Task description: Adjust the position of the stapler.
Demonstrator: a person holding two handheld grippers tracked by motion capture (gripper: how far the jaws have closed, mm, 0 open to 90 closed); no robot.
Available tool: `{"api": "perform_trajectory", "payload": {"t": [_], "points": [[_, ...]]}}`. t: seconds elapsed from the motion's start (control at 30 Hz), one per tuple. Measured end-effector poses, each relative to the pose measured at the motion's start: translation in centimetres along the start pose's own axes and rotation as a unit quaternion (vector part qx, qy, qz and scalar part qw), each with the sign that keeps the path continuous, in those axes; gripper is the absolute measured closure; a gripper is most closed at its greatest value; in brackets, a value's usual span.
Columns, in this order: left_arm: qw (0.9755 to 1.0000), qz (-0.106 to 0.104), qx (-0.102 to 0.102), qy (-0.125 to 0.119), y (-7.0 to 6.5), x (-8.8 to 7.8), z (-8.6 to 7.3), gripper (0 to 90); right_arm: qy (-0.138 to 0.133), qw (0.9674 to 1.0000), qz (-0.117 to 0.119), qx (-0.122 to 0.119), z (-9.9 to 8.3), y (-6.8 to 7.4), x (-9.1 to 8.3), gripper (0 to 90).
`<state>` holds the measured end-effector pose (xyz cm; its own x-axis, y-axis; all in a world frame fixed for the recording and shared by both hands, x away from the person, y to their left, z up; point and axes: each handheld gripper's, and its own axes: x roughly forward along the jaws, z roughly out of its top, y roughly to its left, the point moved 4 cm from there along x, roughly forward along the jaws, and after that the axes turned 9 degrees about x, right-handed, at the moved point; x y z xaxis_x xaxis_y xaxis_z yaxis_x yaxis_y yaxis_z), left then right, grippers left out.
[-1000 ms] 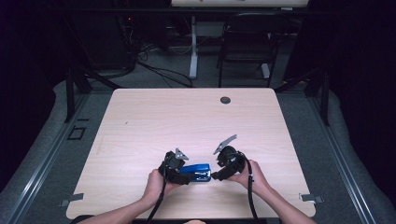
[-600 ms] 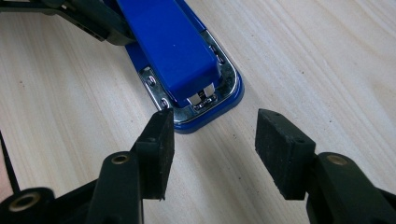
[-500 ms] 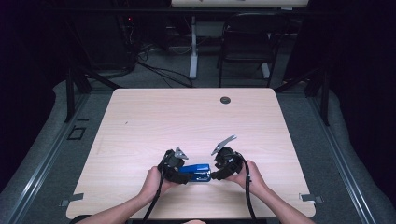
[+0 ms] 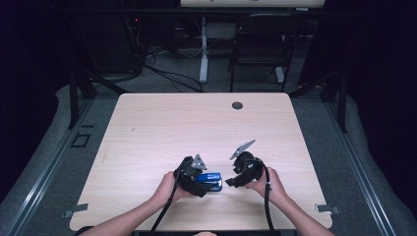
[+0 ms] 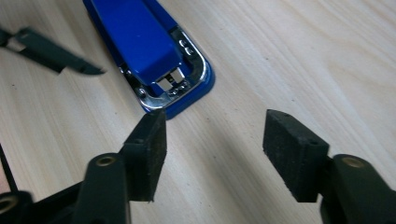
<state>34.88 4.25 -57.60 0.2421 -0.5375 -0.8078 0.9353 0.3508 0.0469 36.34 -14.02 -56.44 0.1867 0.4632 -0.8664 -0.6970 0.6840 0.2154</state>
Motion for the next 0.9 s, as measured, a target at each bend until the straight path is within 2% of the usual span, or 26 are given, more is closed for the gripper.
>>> {"api": "perform_trajectory", "payload": {"t": [0.07, 0.13, 0.17, 0.23, 0.27, 0.3, 0.33, 0.37, 0.4, 0.43, 0.53, 0.9], "points": [[0.9999, -0.007, -0.001, -0.009, 0.1, 0.3, 0.2, 18.4, -0.004, 1.0000, -0.005, 0.008, -0.1, -0.5, -0.4, 33.9], [0.9999, -0.010, 0.005, -0.012, 0.3, 0.5, 0.5, 19.4, -0.005, 0.9999, -0.007, 0.008, -0.2, -0.6, -0.5, 33.6], [0.9996, -0.019, 0.010, -0.017, 0.4, 0.5, 0.6, 22.3, -0.006, 0.9999, -0.007, 0.014, -0.2, -0.7, -0.7, 32.3], [0.9994, -0.021, 0.016, -0.022, 0.4, 0.7, 1.0, 26.8, -0.007, 0.9998, -0.011, 0.015, -0.3, -1.1, -0.9, 29.3], [0.9990, -0.029, 0.021, -0.026, 0.3, 0.7, 1.2, 30.3, -0.005, 0.9998, -0.013, 0.016, -0.4, -1.2, -1.0, 27.9], [0.9988, -0.030, 0.027, -0.028, 0.2, 0.8, 1.4, 34.4, -0.007, 0.9997, -0.014, 0.017, -0.5, -1.4, -1.1, 26.5], [0.9987, -0.028, 0.031, -0.029, 0.1, 0.9, 1.6, 34.2, -0.008, 0.9996, -0.014, 0.021, -0.6, -1.6, -1.2, 26.3], [0.9984, -0.031, 0.038, -0.030, 0.0, 0.9, 1.8, 36.8, -0.032, 0.9987, -0.028, 0.026, -0.5, -1.7, -1.0, 26.3], [0.9979, -0.034, 0.046, -0.029, -0.2, 1.1, 2.0, 39.6, -0.007, 0.9995, -0.017, 0.024, -0.6, -1.8, -1.4, 26.0], [0.9979, -0.030, 0.049, -0.029, -0.3, 1.2, 2.1, 40.1, -0.007, 0.9994, -0.016, 0.030, -0.7, -1.9, -1.4, 25.9], [0.9972, -0.027, 0.066, -0.025, -0.6, 1.6, 2.5, 43.4, -0.007, 0.9994, -0.018, 0.027, -0.7, -2.1, -1.5, 26.0], [0.9966, -0.019, 0.077, -0.023, -0.6, 2.1, 3.0, 50.8, -0.007, 0.9994, -0.019, 0.027, -0.8, -2.1, -1.5, 26.7]]}}
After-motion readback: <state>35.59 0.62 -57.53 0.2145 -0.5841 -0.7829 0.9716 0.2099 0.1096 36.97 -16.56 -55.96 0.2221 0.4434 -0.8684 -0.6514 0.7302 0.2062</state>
